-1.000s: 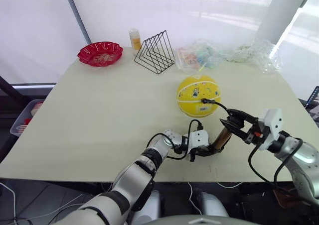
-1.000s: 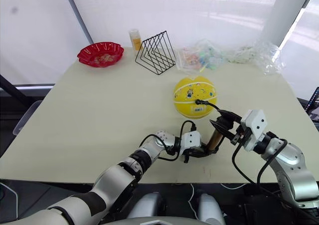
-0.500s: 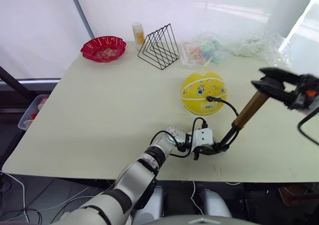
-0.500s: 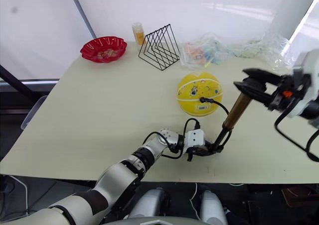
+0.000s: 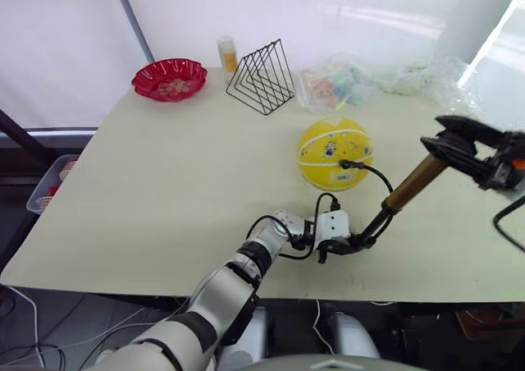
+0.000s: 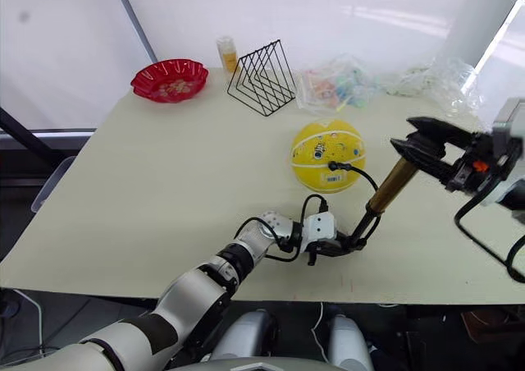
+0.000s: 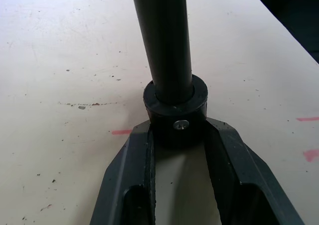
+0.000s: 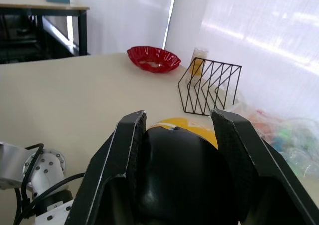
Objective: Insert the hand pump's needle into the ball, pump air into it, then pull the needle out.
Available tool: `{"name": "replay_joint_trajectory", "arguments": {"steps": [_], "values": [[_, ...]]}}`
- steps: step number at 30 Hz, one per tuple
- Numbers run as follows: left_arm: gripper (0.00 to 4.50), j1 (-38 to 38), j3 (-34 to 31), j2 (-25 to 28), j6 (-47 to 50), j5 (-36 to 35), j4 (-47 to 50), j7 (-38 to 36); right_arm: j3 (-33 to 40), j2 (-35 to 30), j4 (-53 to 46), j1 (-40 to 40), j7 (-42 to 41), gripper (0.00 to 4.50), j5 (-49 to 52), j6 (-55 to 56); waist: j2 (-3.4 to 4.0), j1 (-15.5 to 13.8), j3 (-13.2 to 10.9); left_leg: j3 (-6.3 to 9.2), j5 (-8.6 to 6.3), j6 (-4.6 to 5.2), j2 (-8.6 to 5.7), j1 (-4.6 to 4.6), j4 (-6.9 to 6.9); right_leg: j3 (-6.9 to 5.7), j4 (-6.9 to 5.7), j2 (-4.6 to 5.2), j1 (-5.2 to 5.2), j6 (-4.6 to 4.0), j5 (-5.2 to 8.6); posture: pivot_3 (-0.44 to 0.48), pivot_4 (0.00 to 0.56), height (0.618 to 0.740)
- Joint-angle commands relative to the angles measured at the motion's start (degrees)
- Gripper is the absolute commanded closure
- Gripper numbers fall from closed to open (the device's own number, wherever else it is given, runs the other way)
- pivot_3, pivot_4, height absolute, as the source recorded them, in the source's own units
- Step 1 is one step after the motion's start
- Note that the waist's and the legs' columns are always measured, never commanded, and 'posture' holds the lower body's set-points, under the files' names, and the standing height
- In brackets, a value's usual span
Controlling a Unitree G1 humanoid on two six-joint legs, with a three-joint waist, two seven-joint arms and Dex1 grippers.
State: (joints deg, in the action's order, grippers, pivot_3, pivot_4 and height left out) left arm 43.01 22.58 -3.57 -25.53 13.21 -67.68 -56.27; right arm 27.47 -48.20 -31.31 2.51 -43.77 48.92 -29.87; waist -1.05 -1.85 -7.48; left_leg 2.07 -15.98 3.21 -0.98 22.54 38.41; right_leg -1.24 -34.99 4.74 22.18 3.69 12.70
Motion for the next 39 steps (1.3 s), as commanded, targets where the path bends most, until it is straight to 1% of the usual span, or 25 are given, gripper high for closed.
{"name": "replay_joint_trajectory", "arguments": {"steps": [1, 3, 5, 7, 12, 14, 17, 19, 22, 23, 25, 27, 29, 32, 36, 37, 39], "values": [[3.50, -2.97, 2.62, 1.91, 1.75, 3.81, -4.40, -0.80, -8.50, 1.91, 2.86, -5.31, -2.05, 2.92, -8.28, 3.05, -0.03, 0.46, 0.11, 0.00, 0.00, 0.00, 0.01, -0.09, 0.00, 0.01, 0.01, -0.15, -0.08, 0.00, 0.01, 0.000, 0.150, 0.737], [3.50, -3.01, 2.58, 2.00, 1.73, 3.82, -4.39, -0.83, -12.50, 3.91, 5.07, -7.75, -2.75, 2.92, -11.55, 5.46, -0.28, 0.84, 0.47, 0.00, 0.00, 0.00, 0.04, -0.17, 0.00, 0.02, 0.02, -0.18, -0.15, 0.00, 0.01, 0.000, 0.150, 0.737], [3.50, -3.02, 2.56, 2.05, 1.71, 3.81, -4.37, -0.89, -15.56, 5.50, 7.49, -9.52, -3.34, 2.92, -14.36, 7.80, -0.37, 0.97, 0.57, 0.03, -0.02, -0.01, 0.12, -0.50, -0.05, -0.02, 0.06, -0.17, -0.44, -0.08, 0.07, 0.000, 0.150, 0.737], [3.50, -3.05, 2.51, 2.05, 1.66, 3.75, -4.32, -1.06, -18.51, 6.88, 10.84, -10.87, -3.92, 2.92, -17.78, 10.71, -0.37, 1.00, 0.62, 0.03, -0.02, -0.02, 0.12, -0.61, -0.10, -0.02, 0.07, -0.15, -0.53, -0.24, 0.16, 0.000, 0.150, 0.737], [3.50, -3.42, 2.17, 1.54, 1.54, 3.13, -3.96, -2.14, -23.36, 9.88, 16.01, -11.98, -4.03, 2.92, -22.94, 15.90, -0.51, 0.94, 0.84, 0.09, -0.02, -0.02, 0.15, -0.62, -0.11, -0.08, 0.05, -0.17, -0.54, -0.24, 0.15, 0.000, 0.150, 0.737], [3.50, -3.55, 2.09, 1.35, 1.58, 2.95, -3.83, -2.39, -23.33, 10.91, 15.67, -11.76, -3.68, 2.92, -23.29, 17.14, -0.52, 1.00, 1.04, 0.08, -0.03, -0.03, 0.15, -0.66, -0.12, -0.08, 0.05, -0.18, -0.57, -0.22, 0.15, 0.000, 0.150, 0.737], [3.50, -3.76, 2.14, 1.37, 1.59, 2.96, -3.79, -2.59, -19.37, 9.90, 11.69, -10.15, -3.35, 2.92, -20.29, 16.48, -0.57, 0.98, 1.08, 0.11, -0.03, -0.03, 0.17, -0.69, -0.14, -0.10, 0.05, -0.18, -0.59, -0.25, 0.16, 0.000, 0.150, 0.737], [3.50, -3.94, 2.31, 1.41, 1.45, 3.12, -3.78, -2.71, -13.96, 7.21, 7.38, -8.15, -3.36, 2.92, -15.90, 14.37, -0.33, 0.94, 0.88, 0.11, -0.03, -0.03, 0.17, -0.67, -0.14, -0.10, 0.04, -0.14, -0.59, -0.32, 0.20, 0.000, 0.150, 0.737], [3.50, -4.11, 2.43, 1.46, 1.22, 3.25, -3.76, -2.89, -8.13, 4.11, 3.21, -5.97, -2.61, 2.92, -10.57, 11.03, 0.21, 0.59, 0.53, 0.09, -0.03, -0.03, 0.10, -0.47, -0.11, -0.11, 0.06, -0.14, -0.49, -0.30, 0.19, 0.000, 0.150, 0.737], [3.50, -4.15, 2.50, 1.45, 1.10, 3.28, -3.76, -3.01, -5.62, 2.62, 1.88, -4.96, -2.24, 2.92, -8.38, 9.54, 0.26, 0.49, 0.50, 0.09, -0.02, -0.02, 0.07, -0.34, -0.11, -0.12, 0.05, -0.15, -0.36, -0.16, 0.11, 0.000, 0.150, 0.737], [3.50, -4.16, 2.62, 1.37, 0.95, 3.39, -3.77, -3.21, -1.26, 0.15, 0.16, -2.88, -1.39, 2.92, -4.44, 6.71, 0.47, 0.29, 0.37, 0.10, -0.02, -0.02, 0.05, -0.09, -0.10, -0.15, 0.05, -0.15, -0.13, -0.14, 0.09, 0.000, 0.150, 0.737], [3.50, -4.08, 2.76, 1.20, 0.81, 3.55, -3.83, -3.35, 2.54, -2.19, -0.73, -0.71, -0.49, 2.92, -1.07, 4.13, 0.49, 0.00, 0.33, 0.09, -0.01, -0.03, -0.02, 0.30, -0.06, -0.12, 0.01, -0.12, 0.23, -0.12, 0.07, 0.000, 0.150, 0.737], [3.50, -4.02, 3.05, 0.86, 0.63, 3.82, -3.94, -3.47, 6.85, -5.01, -1.21, 1.98, 0.43, 2.92, 2.20, 1.68, 0.61, -0.36, 0.21, 0.07, -0.01, -0.03, -0.03, 0.36, -0.07, -0.11, 0.01, -0.13, 0.31, -0.12, 0.07, 0.000, 0.150, 0.737], [3.50, -4.01, 3.37, 0.54, 0.36, 4.09, -4.02, -3.69, 11.34, -8.58, -1.31, 5.07, 1.24, 2.92, 5.54, -1.55, 0.68, -0.43, 0.05, 0.03, -0.01, -0.02, -0.05, 0.39, -0.07, -0.09, 0.01, -0.12, 0.33, -0.12, 0.07, 0.000, 0.150, 0.737], [3.50, -4.06, 3.58, 0.45, 0.12, 4.29, -4.10, -3.83, 14.79, -11.52, -1.25, 7.67, 1.92, 2.92, 8.17, -4.59, 0.76, -0.45, -0.05, -0.01, -0.01, -0.02, -0.05, 0.40, -0.07, -0.07, 0.00, -0.11, 0.34, -0.12, 0.07, 0.000, 0.150, 0.737], [3.50, -4.12, 3.81, 0.42, -0.07, 4.48, -4.12, -3.99, 16.17, -13.18, -0.95, 9.27, 2.13, 2.92, 9.26, -5.58, 0.74, -0.46, -0.06, 0.00, -0.01, -0.02, -0.04, 0.40, -0.07, -0.07, 0.00, -0.12, 0.34, -0.12, 0.07, 0.000, 0.150, 0.737], [3.50, -4.29, 4.18, 0.33, -0.36, 4.79, -4.13, -4.19, 17.88, -15.32, -0.82, 11.29, 2.30, 2.92, 10.51, -6.99, 1.00, -0.46, -0.22, -0.07, -0.01, -0.01, -0.07, 0.44, -0.04, -0.01, -0.02, -0.08, 0.39, -0.11, 0.06, 0.000, 0.150, 0.737]]}}
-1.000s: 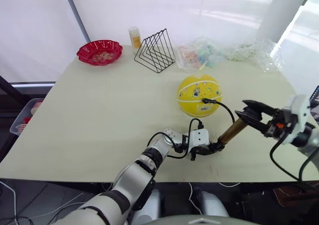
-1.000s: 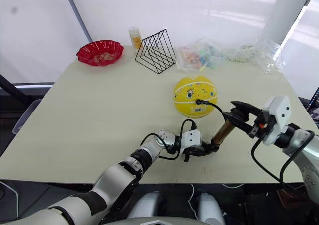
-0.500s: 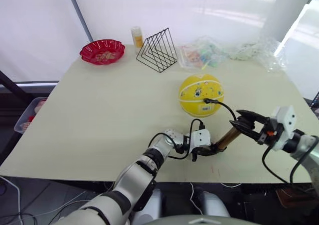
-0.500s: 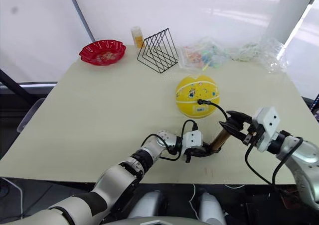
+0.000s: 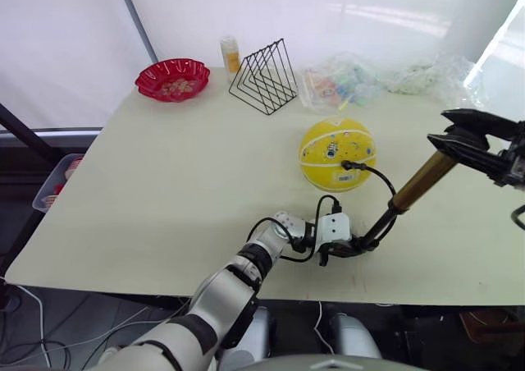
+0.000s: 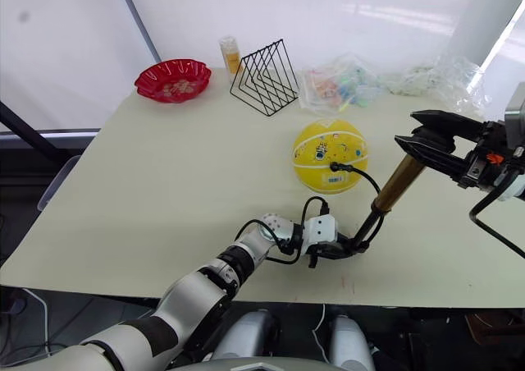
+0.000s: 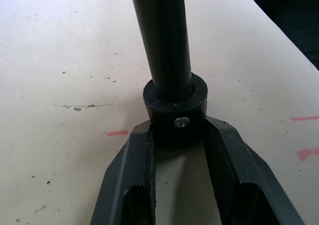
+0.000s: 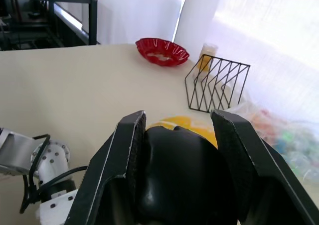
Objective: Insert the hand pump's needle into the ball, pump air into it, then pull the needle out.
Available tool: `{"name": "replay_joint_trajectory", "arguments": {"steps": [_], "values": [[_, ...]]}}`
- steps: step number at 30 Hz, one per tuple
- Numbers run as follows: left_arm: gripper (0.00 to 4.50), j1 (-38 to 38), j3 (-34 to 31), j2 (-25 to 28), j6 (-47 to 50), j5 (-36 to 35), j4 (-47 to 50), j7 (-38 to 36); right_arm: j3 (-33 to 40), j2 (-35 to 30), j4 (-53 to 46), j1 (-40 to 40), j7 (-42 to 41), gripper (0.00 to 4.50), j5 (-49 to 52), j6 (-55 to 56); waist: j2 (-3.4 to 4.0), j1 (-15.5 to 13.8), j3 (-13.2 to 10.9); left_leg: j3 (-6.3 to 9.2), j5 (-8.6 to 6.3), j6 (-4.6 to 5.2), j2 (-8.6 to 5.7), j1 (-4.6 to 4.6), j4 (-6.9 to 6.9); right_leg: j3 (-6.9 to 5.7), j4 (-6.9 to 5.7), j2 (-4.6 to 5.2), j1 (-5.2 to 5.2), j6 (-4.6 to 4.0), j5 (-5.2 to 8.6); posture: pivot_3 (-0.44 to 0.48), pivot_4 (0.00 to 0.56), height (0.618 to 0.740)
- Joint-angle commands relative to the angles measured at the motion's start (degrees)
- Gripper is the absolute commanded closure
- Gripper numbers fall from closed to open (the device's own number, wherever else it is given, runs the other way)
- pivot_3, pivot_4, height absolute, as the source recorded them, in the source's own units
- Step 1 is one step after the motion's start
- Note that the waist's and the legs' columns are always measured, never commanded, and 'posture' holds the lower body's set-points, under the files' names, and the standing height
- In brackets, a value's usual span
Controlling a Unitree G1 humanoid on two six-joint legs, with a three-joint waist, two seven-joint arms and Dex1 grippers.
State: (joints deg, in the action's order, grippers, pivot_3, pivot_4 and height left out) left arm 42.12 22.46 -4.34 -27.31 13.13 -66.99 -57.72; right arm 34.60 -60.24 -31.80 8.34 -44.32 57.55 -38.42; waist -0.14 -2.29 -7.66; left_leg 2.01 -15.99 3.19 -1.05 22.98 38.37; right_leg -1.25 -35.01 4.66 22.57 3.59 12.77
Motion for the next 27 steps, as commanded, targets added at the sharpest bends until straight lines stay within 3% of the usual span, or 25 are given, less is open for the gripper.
{"name": "replay_joint_trajectory", "arguments": {"steps": [1, 6, 11, 15, 20, 25, 27], "values": [[3.50, -3.55, 4.38, 1.03, 1.28, 4.95, -4.82, -2.73, 10.84, -3.18, -0.57, 5.64, 3.13, 2.92, 2.44, 1.05, 0.10, -0.02, -0.12, -0.02, 0.00, 0.01, -0.05, 0.03, 0.00, 0.03, -0.01, 0.04, 0.05, 0.01, -0.01, 0.000, 0.150, 0.737], [3.50, -4.22, 4.66, 0.82, 0.77, 5.26, -4.71, -2.59, 6.59, 1.86, -4.17, 0.36, 3.32, 2.92, 0.89, 0.57, -0.01, -0.07, -0.20, 0.00, 0.00, 0.01, -0.07, 0.06, 0.01, 0.02, 0.00, 0.04, 0.07, 0.03, -0.02, 0.000, 0.150, 0.737], [3.50, -4.76, 4.86, 0.65, 0.77, 5.61, -4.67, -1.67, -4.27, 10.34, -5.86, -12.17, 0.32, 2.92, -10.66, 6.91, -0.67, 0.07, 0.45, 0.01, -0.01, 0.02, 0.07, -0.21, -0.03, 0.03, 0.00, -0.15, -0.16, 0.02, 0.01, 0.000, 0.150, 0.737], [3.50, -5.22, 5.12, 0.58, 0.84, 6.29, -4.64, -0.41, -16.68, 15.22, -1.04, -20.88, -1.91, 2.92, -23.14, 16.15, -0.93, 0.25, 0.90, 0.01, -0.06, 0.08, 0.19, -0.78, -0.04, 0.01, 0.02, -0.24, -0.69, 0.00, 0.04, 0.000, 0.150, 0.737], [3.50, -5.65, 5.27, 0.63, 0.92, 7.20, -4.78, 0.67, -26.10, 19.99, 5.52, -24.31, -1.84, 2.92, -33.23, 26.99, -1.27, 0.60, 1.76, 0.06, -0.14, 0.19, 0.27, -1.25, -0.12, -0.04, 0.04, -0.33, -1.05, -0.29, 0.25, 0.000, 0.150, 0.737], [3.50, -5.83, 5.20, 1.02, 1.20, 7.69, -5.08, 1.40, -28.80, 22.93, 4.83, -25.50, -2.25, 2.92, -34.53, 31.03, -1.09, 0.75, 2.03, 0.08, -0.14, 0.18, 0.29, -1.25, -0.09, 0.00, 0.04, -0.38, -1.06, -0.30, 0.25, 0.000, 0.150, 0.737], [3.50, -5.95, 5.18, 1.34, 1.22, 7.75, -5.15, 1.23, -25.33, 22.44, 1.96, -23.60, -1.54, 2.92, -30.62, 29.39, -1.07, 0.74, 2.04, 0.08, -0.14, 0.18, 0.28, -1.25, -0.09, -0.01, 0.04, -0.38, -1.06, -0.30, 0.24, 0.000, 0.150, 0.737]]}}
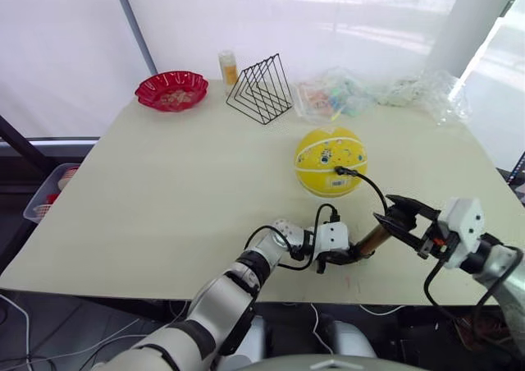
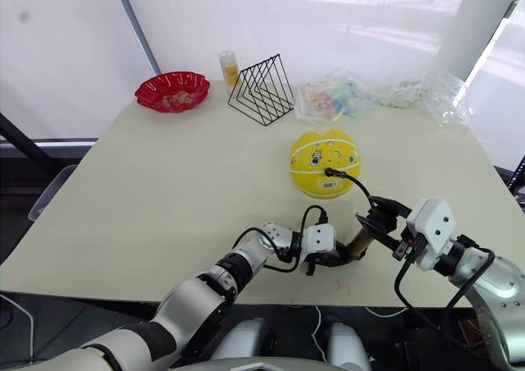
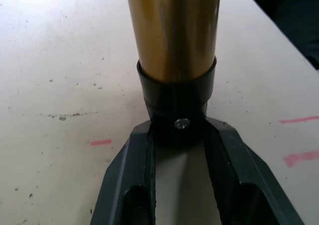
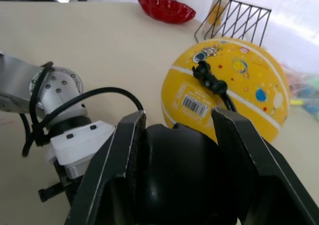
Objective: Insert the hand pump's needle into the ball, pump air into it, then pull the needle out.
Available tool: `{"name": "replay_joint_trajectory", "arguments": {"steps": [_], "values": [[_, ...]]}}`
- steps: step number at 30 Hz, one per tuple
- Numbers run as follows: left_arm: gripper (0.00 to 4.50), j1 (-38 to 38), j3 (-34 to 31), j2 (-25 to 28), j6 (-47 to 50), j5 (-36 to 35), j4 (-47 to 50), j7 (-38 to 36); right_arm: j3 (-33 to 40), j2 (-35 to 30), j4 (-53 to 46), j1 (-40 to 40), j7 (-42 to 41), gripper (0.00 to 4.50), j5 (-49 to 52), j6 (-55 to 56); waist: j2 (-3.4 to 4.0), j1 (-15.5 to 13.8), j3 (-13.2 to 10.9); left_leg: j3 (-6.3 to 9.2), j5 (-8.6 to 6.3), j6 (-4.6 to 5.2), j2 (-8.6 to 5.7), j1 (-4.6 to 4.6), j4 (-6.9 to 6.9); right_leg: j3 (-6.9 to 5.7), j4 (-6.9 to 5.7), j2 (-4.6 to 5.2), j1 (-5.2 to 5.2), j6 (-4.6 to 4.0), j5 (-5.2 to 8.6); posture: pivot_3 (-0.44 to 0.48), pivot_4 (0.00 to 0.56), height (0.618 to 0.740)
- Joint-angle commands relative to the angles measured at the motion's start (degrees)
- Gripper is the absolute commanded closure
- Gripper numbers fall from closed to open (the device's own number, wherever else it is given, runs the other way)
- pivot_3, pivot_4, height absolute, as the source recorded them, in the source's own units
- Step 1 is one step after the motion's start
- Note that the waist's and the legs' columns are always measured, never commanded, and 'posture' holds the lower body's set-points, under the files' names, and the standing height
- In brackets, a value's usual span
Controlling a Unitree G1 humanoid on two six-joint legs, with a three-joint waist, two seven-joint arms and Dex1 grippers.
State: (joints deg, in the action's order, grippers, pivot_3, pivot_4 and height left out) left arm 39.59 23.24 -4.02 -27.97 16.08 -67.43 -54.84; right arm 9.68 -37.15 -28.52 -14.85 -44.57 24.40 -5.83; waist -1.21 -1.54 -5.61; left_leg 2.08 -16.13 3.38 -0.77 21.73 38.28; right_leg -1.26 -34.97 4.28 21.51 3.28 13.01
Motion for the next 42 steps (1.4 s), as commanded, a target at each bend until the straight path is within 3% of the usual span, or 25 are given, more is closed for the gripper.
{"name": "replay_joint_trajectory", "arguments": {"steps": [1, 7, 11, 16, 19, 23, 27, 30, 34, 39, 42], "values": [[3.50, -3.45, 4.41, 1.14, 1.86, 4.83, -4.73, -1.75, 1.56, -1.96, -2.20, 0.71, -1.58, 2.92, 3.70, -3.85, 0.03, -0.01, -0.04, 0.01, 0.00, 0.00, 0.00, 0.00, 0.00, -0.01, 0.00, 0.00, 0.00, -0.01, 0.00, 0.000, 0.150, 0.737], [3.50, -3.54, 4.51, 1.44, 1.76, 4.96, -4.74, -2.08, 14.39, -9.49, -7.00, 10.24, 0.28, 2.92, 17.02, -12.40, 0.73, -0.30, -0.74, -0.05, 0.00, 0.00, -0.07, 0.21, 0.04, 0.02, 0.03, 0.13, 0.08, -0.01, 0.00, 0.000, 0.150, 0.737], [3.50, -3.45, 4.53, 1.49, 1.77, 5.03, -4.81, -2.30, 23.21, -15.49, -7.42, 17.40, 2.53, 2.92, 28.56, -19.32, 0.91, -0.72, -1.22, -0.04, 0.00, 0.00, -0.11, 0.32, 0.04, -0.02, 0.03, 0.21, 0.17, -0.01, -0.02, 0.000, 0.150, 0.737], [3.50, -3.22, 4.52, 1.44, 1.88, 5.05, -4.89, -2.50, 31.62, -23.94, -4.38, 24.70, 2.74, 2.92, 37.02, -26.48, 0.61, -0.83, -1.42, -0.02, 0.01, 0.01, -0.15, 0.40, 0.06, -0.06, 0.07, 0.30, 0.22, -0.01, -0.02, 0.000, 0.150, 0.737], [3.50, -2.96, 4.52, 1.48, 1.92, 5.11, -4.97, -2.57, 33.36, -25.96, -3.28, 26.38, 2.60, 2.92, 39.06, -28.40, 0.87, -0.71, -1.67, -0.08, 0.01, 0.02, -0.28, 0.52, 0.10, 0.00, 0.06, 0.72, 0.33, 0.04, -0.04, 0.000, 0.150, 0.737], [3.50, -2.81, 4.51, 1.52, 1.91, 5.14, -5.00, -2.60, 28.36, -23.17, -7.78, 17.55, -0.42, 2.92, 31.59, -28.89, 0.71, -1.09, -1.60, 0.05, 0.02, 0.01, -0.31, 1.04, 0.18, -0.15, 0.05, 0.71, 0.70, 0.29, -0.19, 0.000, 0.150, 0.737], [3.50, -2.98, 4.61, 1.67, 1.73, 5.14, -4.85, -2.81, 22.44, -19.25, -8.37, 11.15, -1.17, 2.92, 23.48, -25.10, 0.17, -0.76, -1.18, 0.07, 0.01, 0.01, -0.30, 0.93, 0.12, -0.17, 0.09, 0.69, 0.63, 0.31, -0.18, 0.000, 0.150, 0.737], [3.50, -3.02, 4.60, 1.68, 1.76, 5.04, -4.80, -2.79, 13.45, -13.20, -5.56, 7.65, 0.01, 2.92, 15.85, -19.22, -0.62, -0.28, -0.72, 0.13, 0.00, 0.02, -0.21, 0.49, 0.06, -0.21, 0.08, 0.63, 0.26, 0.27, -0.14, 0.000, 0.150, 0.737], [3.50, -2.67, 4.28, 1.54, 2.25, 4.72, -4.86, -2.17, -1.37, -5.33, 1.99, 2.12, -0.71, 2.92, 1.30, -5.36, -0.77, 0.54, -0.02, 0.21, -0.05, 0.06, -0.01, -0.04, -0.04, -0.24, 0.07, 0.49, -0.14, -0.02, 0.09, 0.000, 0.150, 0.737], [3.50, -2.32, 4.26, 1.60, 2.34, 4.67, -5.02, -2.05, -5.39, 0.43, 6.60, 0.90, 0.21, 2.92, -3.09, 1.23, -0.68, 0.75, 0.30, 0.24, -0.04, 0.06, 0.02, -0.13, 0.04, -0.19, -0.03, 0.30, -0.16, -0.06, 0.10, 0.000, 0.150, 0.737], [3.50, -2.23, 4.24, 1.79, 2.32, 4.67, -5.04, -2.21, -3.17, 0.49, 4.63, 2.63, 0.62, 2.92, -0.86, 0.57, -0.27, 0.67, 0.15, 0.26, -0.04, 0.06, 0.02, -0.12, 0.04, -0.22, -0.04, 0.22, -0.16, -0.09, 0.08, 0.000, 0.150, 0.737]]}}
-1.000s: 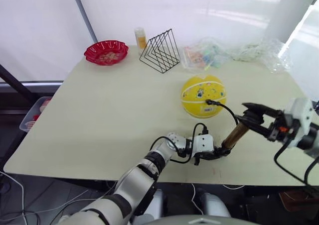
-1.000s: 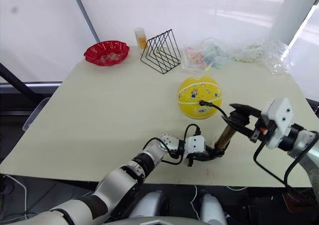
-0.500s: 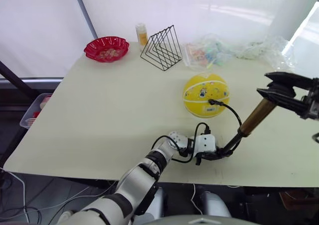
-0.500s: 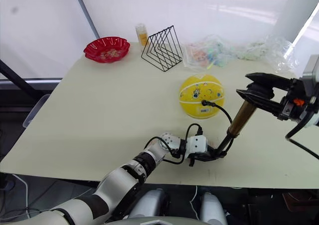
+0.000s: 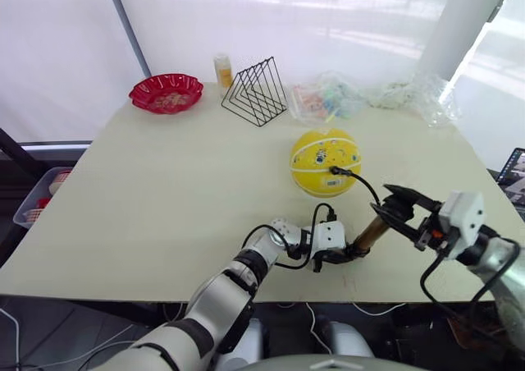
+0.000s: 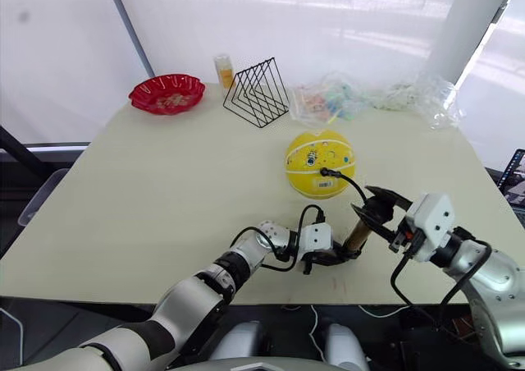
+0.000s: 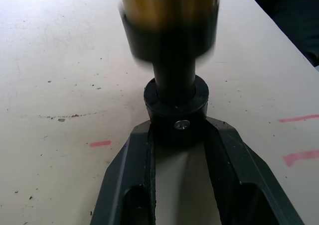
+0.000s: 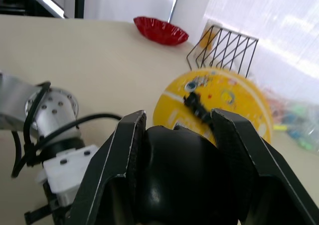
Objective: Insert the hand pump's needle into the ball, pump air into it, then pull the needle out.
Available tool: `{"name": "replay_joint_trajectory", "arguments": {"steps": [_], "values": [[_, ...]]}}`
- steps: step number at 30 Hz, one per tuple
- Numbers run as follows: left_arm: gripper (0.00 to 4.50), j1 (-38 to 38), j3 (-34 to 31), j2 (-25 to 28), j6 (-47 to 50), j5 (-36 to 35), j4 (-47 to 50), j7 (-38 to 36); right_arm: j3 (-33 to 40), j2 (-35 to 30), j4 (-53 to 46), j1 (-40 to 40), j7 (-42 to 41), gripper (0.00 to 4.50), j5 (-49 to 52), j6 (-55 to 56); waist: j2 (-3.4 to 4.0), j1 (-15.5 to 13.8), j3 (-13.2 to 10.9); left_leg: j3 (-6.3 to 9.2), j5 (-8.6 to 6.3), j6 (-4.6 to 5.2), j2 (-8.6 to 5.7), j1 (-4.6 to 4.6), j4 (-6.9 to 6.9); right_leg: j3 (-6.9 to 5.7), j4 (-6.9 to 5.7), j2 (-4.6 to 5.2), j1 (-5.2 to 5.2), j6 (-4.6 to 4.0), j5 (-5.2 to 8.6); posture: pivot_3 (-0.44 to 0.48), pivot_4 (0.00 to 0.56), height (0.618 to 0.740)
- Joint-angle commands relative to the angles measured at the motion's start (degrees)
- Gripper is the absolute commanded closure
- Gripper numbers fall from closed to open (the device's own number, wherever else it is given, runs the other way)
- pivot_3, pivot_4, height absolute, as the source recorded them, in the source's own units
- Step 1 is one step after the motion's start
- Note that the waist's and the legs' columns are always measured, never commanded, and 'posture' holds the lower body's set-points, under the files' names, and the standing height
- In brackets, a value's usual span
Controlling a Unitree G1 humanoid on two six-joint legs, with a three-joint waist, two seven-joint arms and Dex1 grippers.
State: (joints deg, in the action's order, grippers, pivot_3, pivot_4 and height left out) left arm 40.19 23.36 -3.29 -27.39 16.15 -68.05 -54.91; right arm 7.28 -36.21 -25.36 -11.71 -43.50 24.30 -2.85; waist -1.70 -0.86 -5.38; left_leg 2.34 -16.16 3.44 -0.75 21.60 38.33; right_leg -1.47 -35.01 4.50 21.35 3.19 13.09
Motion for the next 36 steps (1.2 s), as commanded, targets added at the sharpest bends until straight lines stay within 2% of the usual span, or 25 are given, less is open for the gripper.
{"name": "replay_joint_trajectory", "arguments": {"steps": [1, 9, 14, 18, 20, 22, 27, 31, 34, 36], "values": [[3.50, -2.82, 4.13, 1.10, 1.72, 4.62, -4.43, -2.19, 0.42, -0.95, 0.68, 0.27, -0.44, 2.92, 0.38, -3.03, 0.33, -0.01, -0.10, 0.00, 0.00, 0.00, -0.03, 0.03, 0.00, 0.00, 0.01, -0.03, 0.02, 0.00, 0.00, 0.000, 0.150, 0.737], [3.50, -2.75, 4.12, 1.20, 1.64, 4.73, -4.49, -2.51, 16.66, -11.37, -5.94, 11.87, 0.02, 2.92, 17.67, -14.92, 1.27, -0.31, -1.24, -0.06, 0.00, 0.01, -0.15, 0.35, 0.05, 0.01, 0.07, 0.06, 0.21, 0.02, -0.01, 0.000, 0.150, 0.737], [3.50, -2.41, 4.06, 1.21, 1.84, 4.60, -4.61, -2.54, 30.48, -23.71, -4.08, 22.50, -0.45, 2.92, 31.20, -24.59, 1.52, -0.52, -2.00, -0.12, 0.01, 0.01, -0.29, 0.58, 0.09, 0.05, 0.09, 0.22, 0.36, 0.12, -0.07, 0.000, 0.150, 0.737], [3.50, -2.02, 4.02, 1.10, 2.06, 4.49, -4.87, -2.43, 34.61, -28.35, -3.05, 26.87, 0.45, 2.92, 37.37, -30.63, 1.31, -0.83, -2.37, -0.07, 0.02, 0.02, -0.34, 0.88, 0.16, -0.02, 0.10, 0.48, 0.58, 0.23, -0.14, 0.000, 0.150, 0.737], [3.50, -1.84, 4.06, 1.07, 2.08, 4.51, -4.98, -2.37, 35.49, -28.99, -2.46, 28.49, 1.14, 2.92, 38.79, -32.26, 1.45, -1.12, -2.45, -0.11, 0.03, 0.01, -0.39, 1.26, 0.21, 0.03, 0.08, 0.54, 0.93, 0.40, -0.25, 0.000, 0.150, 0.737], [3.50, -1.71, 4.05, 1.03, 2.10, 4.54, -5.06, -2.33, 35.26, -27.70, -2.87, 27.97, 1.50, 2.92, 38.81, -33.42, 1.43, -1.39, -2.47, -0.25, 0.03, 0.01, -0.43, 1.39, 0.21, 0.18, 0.07, 0.57, 1.10, 0.49, -0.31, 0.000, 0.150, 0.737], [3.50, -1.54, 4.05, 0.94, 2.18, 4.54, -5.11, -2.21, 29.38, -21.17, -7.00, 15.76, -2.32, 2.92, 29.43, -31.72, 1.08, -1.57, -2.31, -0.31, 0.03, 0.01, -0.48, 1.61, 0.21, 0.23, 0.10, 0.55, 1.31, 0.63, -0.40, 0.000, 0.150, 0.737], [3.50, -1.60, 4.08, 1.05, 2.13, 4.47, -5.06, -2.09, 20.17, -16.96, -6.30, 7.34, -4.60, 2.92, 18.19, -24.80, 0.83, -1.12, -2.09, -0.38, 0.01, 0.04, -0.45, 1.12, 0.13, 0.35, 0.10, 0.51, 0.95, 0.64, -0.39, 0.000, 0.150, 0.737], [3.50, -1.74, 4.08, 1.08, 2.12, 4.46, -5.02, -2.07, 11.63, -12.00, -3.00, 3.85, -5.08, 2.92, 12.32, -19.19, -0.11, -0.62, -1.41, -0.28, 0.00, 0.03, -0.25, 0.42, 0.03, 0.26, 0.13, 0.38, 0.38, 0.50, -0.29, 0.000, 0.150, 0.737], [3.50, -1.77, 4.12, 1.08, 2.14, 4.50, -5.01, -2.00, 8.13, -10.14, -0.42, 3.06, -5.37, 2.92, 8.98, -16.17, -0.23, -0.07, -1.20, -0.21, -0.01, 0.01, -0.07, 0.12, 0.00, 0.16, 0.13, 0.30, 0.06, 0.20, -0.06, 0.000, 0.150, 0.737]]}}
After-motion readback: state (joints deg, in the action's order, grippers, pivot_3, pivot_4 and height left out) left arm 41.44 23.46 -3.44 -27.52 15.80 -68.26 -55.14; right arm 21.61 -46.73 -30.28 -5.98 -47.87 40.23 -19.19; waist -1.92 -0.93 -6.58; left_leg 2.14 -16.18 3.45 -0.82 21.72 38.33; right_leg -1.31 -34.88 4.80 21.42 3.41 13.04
